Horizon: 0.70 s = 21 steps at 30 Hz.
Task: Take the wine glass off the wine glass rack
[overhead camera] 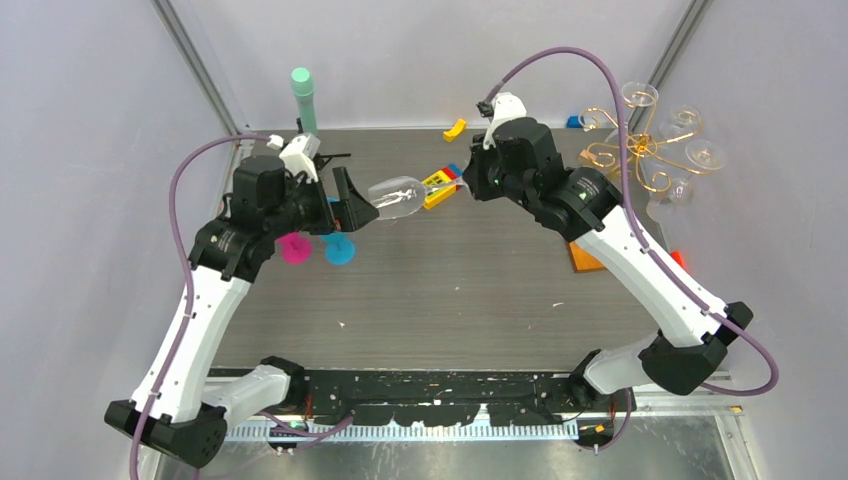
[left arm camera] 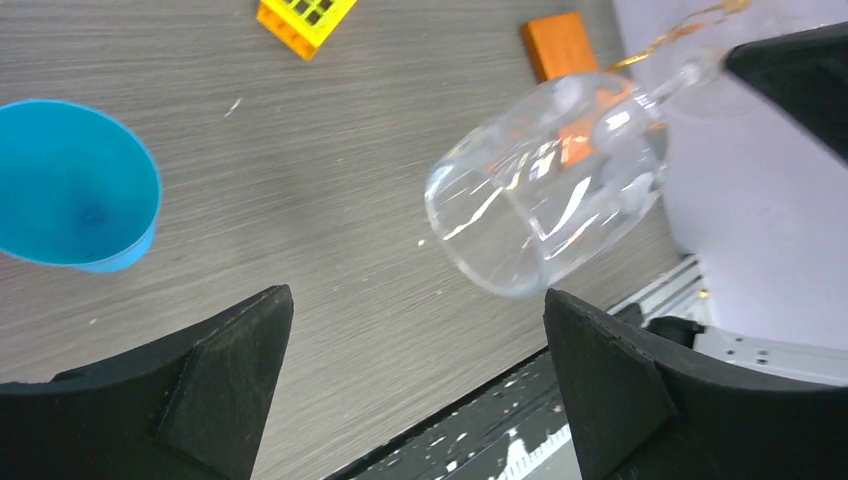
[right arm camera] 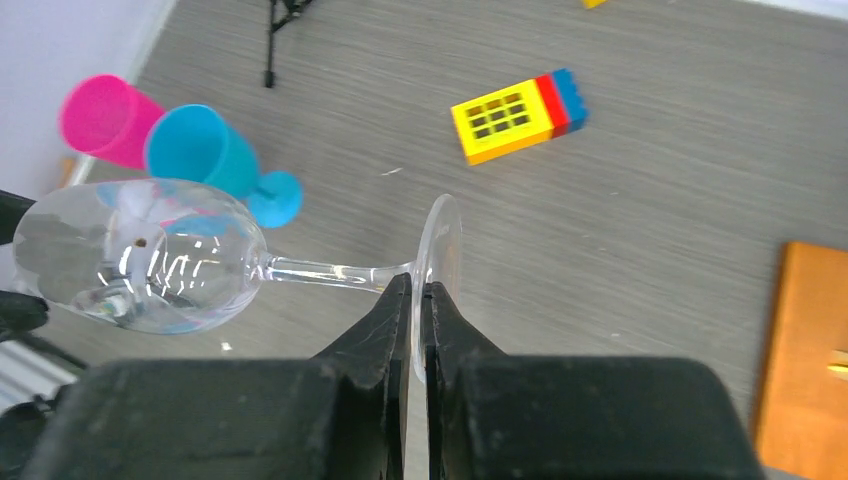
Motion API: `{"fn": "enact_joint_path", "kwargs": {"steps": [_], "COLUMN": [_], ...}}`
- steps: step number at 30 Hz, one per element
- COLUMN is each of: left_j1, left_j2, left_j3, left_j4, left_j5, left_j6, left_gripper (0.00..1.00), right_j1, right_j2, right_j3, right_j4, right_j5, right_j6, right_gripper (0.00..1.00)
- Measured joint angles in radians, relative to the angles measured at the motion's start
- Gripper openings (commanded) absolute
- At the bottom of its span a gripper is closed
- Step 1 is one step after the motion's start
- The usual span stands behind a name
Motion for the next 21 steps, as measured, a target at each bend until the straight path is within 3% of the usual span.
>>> {"fn": "enact_joint_path", "kwargs": {"steps": [8,15,17,21], "left_j1": [0.0,0.0,0.0,0.007], "left_j2": [-0.067,-0.042,-0.037,-0.035], "left_j3": [-0.04,-0.04,-0.04,-0.04], "left_j4": [0.143,0.166,0.168,0.177], "left_j5": [0.136,0.221,0.236,0.264], "left_j6": [-0.127,-0.176,-0.188,-0.218], "left_gripper": [0.71,0.49,0.36,0.01], "right_j1": [0.0,0.0,-0.001,-0.009], "right_j2": [-0.011,-0.011,-0.011,-0.011], "right_j3": [-0.077,-0.116,-0.128,-0.139], "right_j4": [0.066,0.121,0.138,0.149], "right_j5": [-0.124,-0.195,-0.209,-0.222], "right_j6": [0.125,0.179,0.194,0.212], "right_gripper": [0.0,0.0,0.0,0.01]}}
